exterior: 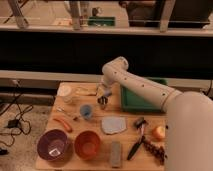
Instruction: Place sponge in metal cup
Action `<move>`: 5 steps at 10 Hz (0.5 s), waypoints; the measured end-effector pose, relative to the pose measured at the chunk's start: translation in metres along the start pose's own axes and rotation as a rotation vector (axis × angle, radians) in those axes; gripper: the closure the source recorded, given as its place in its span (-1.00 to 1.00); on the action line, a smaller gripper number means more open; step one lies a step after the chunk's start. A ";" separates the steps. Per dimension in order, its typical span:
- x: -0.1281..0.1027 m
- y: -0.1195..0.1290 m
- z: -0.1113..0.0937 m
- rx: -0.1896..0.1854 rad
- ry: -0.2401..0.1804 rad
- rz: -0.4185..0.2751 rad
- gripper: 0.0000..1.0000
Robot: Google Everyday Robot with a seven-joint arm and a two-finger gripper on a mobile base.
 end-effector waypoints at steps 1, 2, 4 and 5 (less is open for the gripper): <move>-0.008 0.005 0.006 -0.003 -0.004 0.001 -0.60; -0.017 0.010 0.013 -0.010 -0.008 0.002 -0.60; -0.029 0.015 0.030 -0.011 -0.009 0.007 -0.60; -0.032 0.014 0.035 -0.004 -0.007 0.010 -0.60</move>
